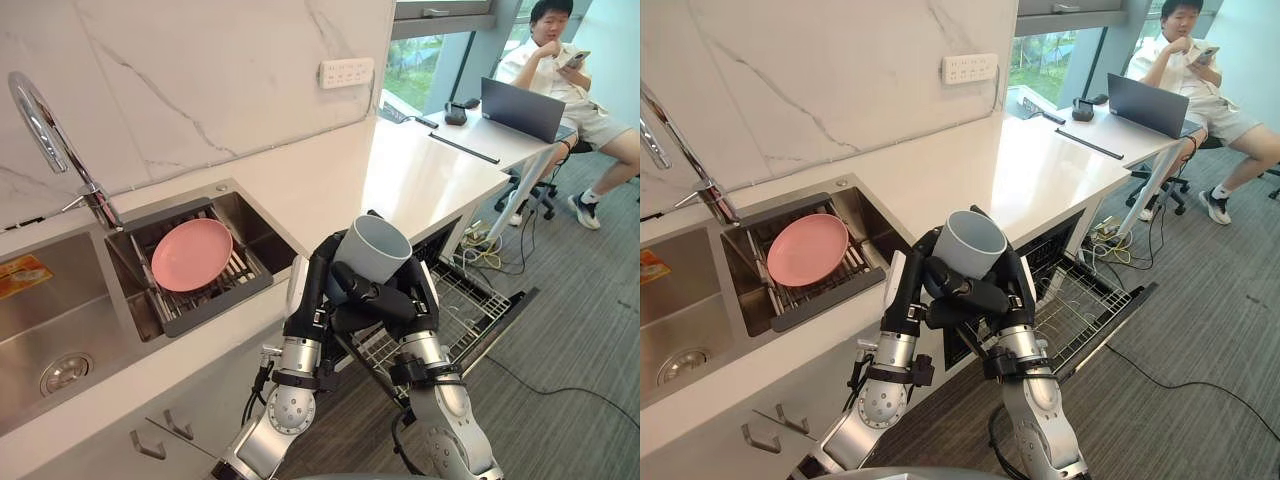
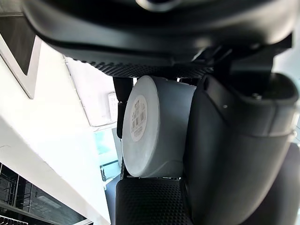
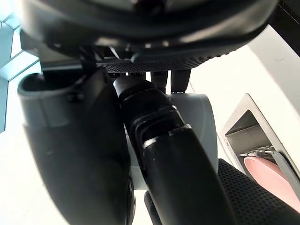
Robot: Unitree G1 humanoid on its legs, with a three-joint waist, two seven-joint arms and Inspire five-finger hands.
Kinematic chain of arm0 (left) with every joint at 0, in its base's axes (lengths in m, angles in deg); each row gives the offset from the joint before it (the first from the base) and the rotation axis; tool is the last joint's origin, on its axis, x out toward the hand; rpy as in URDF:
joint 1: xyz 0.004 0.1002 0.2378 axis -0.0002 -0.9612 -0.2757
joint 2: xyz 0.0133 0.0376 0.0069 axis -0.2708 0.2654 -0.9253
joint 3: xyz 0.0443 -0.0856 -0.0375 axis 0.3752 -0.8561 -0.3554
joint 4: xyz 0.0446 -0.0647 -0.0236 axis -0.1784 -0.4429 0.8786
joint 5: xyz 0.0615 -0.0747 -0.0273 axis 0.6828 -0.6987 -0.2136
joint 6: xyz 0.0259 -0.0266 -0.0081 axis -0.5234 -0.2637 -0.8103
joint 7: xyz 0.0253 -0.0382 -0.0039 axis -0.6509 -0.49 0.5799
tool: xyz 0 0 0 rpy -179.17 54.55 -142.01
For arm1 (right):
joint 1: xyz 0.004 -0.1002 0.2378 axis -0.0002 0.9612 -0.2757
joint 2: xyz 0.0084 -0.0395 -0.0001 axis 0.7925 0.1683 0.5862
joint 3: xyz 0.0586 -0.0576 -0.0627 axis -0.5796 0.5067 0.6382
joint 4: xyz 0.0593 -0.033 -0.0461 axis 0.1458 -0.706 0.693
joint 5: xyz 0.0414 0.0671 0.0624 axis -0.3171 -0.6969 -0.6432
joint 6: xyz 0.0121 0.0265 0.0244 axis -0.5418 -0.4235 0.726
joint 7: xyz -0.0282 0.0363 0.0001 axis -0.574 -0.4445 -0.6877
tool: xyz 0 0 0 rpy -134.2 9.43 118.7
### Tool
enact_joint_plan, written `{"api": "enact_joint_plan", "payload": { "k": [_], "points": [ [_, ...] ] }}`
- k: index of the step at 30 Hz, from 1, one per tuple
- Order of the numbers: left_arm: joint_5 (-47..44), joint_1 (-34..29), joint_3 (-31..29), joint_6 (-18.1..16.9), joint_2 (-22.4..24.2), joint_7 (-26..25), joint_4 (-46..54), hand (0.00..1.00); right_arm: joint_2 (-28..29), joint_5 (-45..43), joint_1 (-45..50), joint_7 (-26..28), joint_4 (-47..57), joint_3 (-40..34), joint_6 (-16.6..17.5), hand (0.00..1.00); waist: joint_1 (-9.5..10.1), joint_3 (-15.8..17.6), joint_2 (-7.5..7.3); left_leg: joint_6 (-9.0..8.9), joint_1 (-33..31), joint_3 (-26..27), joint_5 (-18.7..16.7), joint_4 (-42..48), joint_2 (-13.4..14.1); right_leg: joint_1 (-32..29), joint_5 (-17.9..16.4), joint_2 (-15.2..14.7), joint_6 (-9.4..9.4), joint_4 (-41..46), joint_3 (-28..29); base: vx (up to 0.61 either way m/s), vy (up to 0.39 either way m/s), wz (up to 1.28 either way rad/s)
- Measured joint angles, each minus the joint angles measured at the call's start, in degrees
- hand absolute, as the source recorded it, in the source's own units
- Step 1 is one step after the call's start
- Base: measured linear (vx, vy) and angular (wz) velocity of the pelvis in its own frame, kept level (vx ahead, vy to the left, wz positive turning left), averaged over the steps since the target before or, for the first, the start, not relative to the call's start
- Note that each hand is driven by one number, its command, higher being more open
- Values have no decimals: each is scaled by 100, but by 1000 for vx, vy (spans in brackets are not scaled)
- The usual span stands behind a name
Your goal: Walk over to the sink, pick up the cup, carry it to the dishwasher, place the cup inside the dishwasher, then close the dishwasher door
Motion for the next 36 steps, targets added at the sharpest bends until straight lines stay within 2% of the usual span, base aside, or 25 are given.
{"api": "enact_joint_plan", "payload": {
  "k": [4,9,14,19,24,27,31,36],
  "points": [
    [-115,-4,27,-5,0,26,50,100,-1,0,-64,0,1,-80,0,0,-1,15,0,0,-2,-1,0,1,-6,0,0,-8,0,0,-2,0,0,0],
    [-424,-11,27,-40,-15,452,207,100,-3,-60,-221,27,6,-292,0,0,-1,16,-1,0,-5,-1,0,3,-6,0,0,-8,0,-1,-5,0,0,0],
    [-1205,-34,18,-163,-27,1190,458,100,-23,-97,-237,136,219,-595,-1,0,-3,25,3,0,-8,-1,-2,7,-6,0,0,-9,-1,-3,-5,0,0,0],
    [-2266,-196,-26,-345,-77,2166,873,100,-59,-112,-268,248,489,-1128,-1,0,-6,111,8,2,-21,-3,-5,13,-2,-9,-2,-6,-4,-4,-7,0,0,0],
    [-3087,-326,-317,-385,-85,2958,1017,100,-65,-166,-267,285,527,-1594,0,0,-12,121,23,-2,-75,-8,-7,21,2,-49,-2,1,-4,-14,-11,0,0,0],
    [-3257,-466,-398,-305,-86,3249,1017,100,-66,-218,-263,342,538,-1770,0,0,-15,127,33,-11,-103,-9,-13,29,2,-61,0,-1,-2,-33,-12,0,0,0],
    [-3604,-772,-376,-11,-118,3653,965,100,-68,-221,-247,429,622,-1959,0,0,-19,128,35,-23,-144,-8,-21,29,2,-96,2,-2,-1,-44,-13,0,0,0],
    [-3883,-990,-236,206,-189,4035,488,100,-68,-277,-109,485,636,-2151,1,0,-21,145,62,-17,-148,-1,-40,23,4,-101,5,-2,2,-46,-12,0,0,0]
  ]
}}
